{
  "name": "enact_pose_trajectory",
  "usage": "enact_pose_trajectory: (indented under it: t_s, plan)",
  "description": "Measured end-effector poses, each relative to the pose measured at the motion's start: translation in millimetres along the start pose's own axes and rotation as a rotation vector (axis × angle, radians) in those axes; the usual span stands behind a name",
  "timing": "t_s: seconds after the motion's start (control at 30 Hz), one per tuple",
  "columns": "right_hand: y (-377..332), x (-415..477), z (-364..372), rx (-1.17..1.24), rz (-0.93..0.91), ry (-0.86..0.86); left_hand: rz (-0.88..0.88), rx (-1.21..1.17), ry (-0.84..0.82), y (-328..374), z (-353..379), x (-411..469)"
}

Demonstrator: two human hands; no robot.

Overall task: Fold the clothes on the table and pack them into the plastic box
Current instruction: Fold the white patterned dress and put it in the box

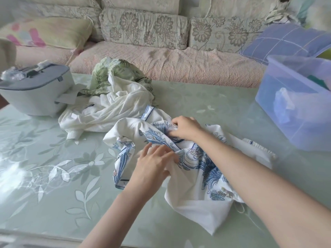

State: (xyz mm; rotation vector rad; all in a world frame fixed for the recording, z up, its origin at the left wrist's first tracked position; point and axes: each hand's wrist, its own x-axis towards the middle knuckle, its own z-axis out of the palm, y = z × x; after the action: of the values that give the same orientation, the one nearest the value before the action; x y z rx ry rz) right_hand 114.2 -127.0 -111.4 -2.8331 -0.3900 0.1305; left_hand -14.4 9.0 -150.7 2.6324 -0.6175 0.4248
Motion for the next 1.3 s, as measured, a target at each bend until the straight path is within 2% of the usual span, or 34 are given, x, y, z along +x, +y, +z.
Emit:
enact_pose_trajectory:
  t_s: [0.1,0.23,0.3,0.33,0.37,0.47,0.5,0.57,0.63,0.7,0.8,0.9,0.97,1.03,1.13,1.3]
  plan:
    - [12,7,-12,0.065,0.135,0.256,0.006,-0.032,0.089,-5,-2,5]
    - [45,23,-57,0.212,0.382,0.686,-0.039,-0.053,0.310,-11,-10,10]
    - [68,35,-78,0.312,0.493,0.816,-0.063,-0.044,0.368,-11,-13,14]
    - [79,42,-82,0.346,0.516,0.783,-0.093,-0.046,0.377,-10,-13,15]
    - [88,47,-82,0.357,0.520,0.663,-0.141,-0.062,0.366,-10,-11,16]
    - [103,49,-59,0.215,0.568,0.167,-0.228,-0.111,0.187,-7,-4,14]
    - [103,43,-51,0.136,0.552,0.125,-0.238,-0.127,0.103,-4,-2,13]
    - [97,22,-41,0.052,0.385,0.210,-0.246,-0.155,-0.030,4,1,13]
    - [86,-11,-38,0.107,0.196,0.181,-0.307,-0.204,-0.111,12,2,10]
    - [75,-50,-37,0.066,0.078,0.048,-0.378,-0.289,-0.147,16,3,7]
    - [65,-104,-41,-0.084,-0.008,-0.125,-0.371,-0.432,-0.154,25,3,5]
    - [78,-137,-41,-0.161,-0.081,-0.328,-0.467,-0.771,-0.131,36,4,8]
    - [95,-148,-37,-0.171,-0.108,-0.351,-0.553,-0.908,-0.147,44,6,9]
    - [107,-153,-34,-0.060,-0.101,-0.292,-0.625,-1.086,-0.073,49,9,11]
    - [115,-154,-35,0.042,-0.101,-0.198,-0.704,-1.300,0.173,47,0,18]
    - [109,-153,-34,0.229,-0.077,-0.140,-0.787,-1.198,0.514,4,-27,23]
